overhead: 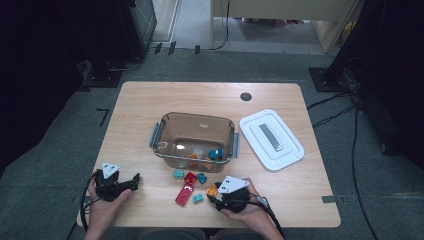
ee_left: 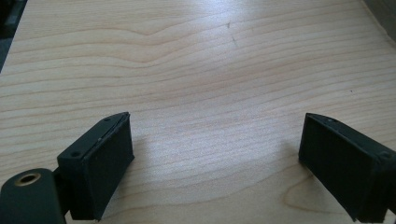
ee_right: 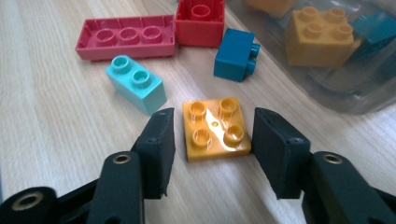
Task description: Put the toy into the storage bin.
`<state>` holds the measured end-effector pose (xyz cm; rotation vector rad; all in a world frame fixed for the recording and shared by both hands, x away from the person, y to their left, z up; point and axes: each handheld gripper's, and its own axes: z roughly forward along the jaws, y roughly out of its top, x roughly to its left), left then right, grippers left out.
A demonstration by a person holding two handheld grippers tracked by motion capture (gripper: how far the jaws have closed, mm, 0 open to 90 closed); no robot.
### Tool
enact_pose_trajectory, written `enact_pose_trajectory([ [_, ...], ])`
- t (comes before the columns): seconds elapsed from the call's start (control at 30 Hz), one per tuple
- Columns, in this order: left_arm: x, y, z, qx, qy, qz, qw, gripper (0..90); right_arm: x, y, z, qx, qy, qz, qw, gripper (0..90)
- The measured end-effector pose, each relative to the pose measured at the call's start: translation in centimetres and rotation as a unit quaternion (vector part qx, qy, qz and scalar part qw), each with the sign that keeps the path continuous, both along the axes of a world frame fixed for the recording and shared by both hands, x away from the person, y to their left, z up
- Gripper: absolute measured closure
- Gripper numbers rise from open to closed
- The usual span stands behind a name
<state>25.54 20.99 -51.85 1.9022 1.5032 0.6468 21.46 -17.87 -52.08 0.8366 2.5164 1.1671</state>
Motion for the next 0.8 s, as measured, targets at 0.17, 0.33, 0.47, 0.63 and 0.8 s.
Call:
enact_pose_trajectory([
  [0.17,0.0,0.0,0.0,0.0,0.0,0.0,1.0,9.9,-0.2,0.1,0.0,-0.001,-0.006,-0.002,1.0,59.6],
  [0.33,0.0,0.0,0.0,0.0,0.0,0.0,1.0,10.0,0.0,-0.2,0.2,0.005,0.007,-0.017,0.9998,60.2],
  [0.47,0.0,0.0,0.0,0.0,0.0,0.0,1.0,9.9,0.2,-1.2,0.6,0.015,0.013,-0.034,0.9992,60.3],
  [0.63,0.0,0.0,0.0,0.0,0.0,0.0,1.0,9.9,0.5,-2.8,1.6,0.027,0.016,-0.059,0.9978,60.3],
  [0.8,0.0,0.0,0.0,0.0,0.0,0.0,1.0,10.0,0.7,-4.6,2.7,0.038,0.018,-0.084,0.9956,60.3],
])
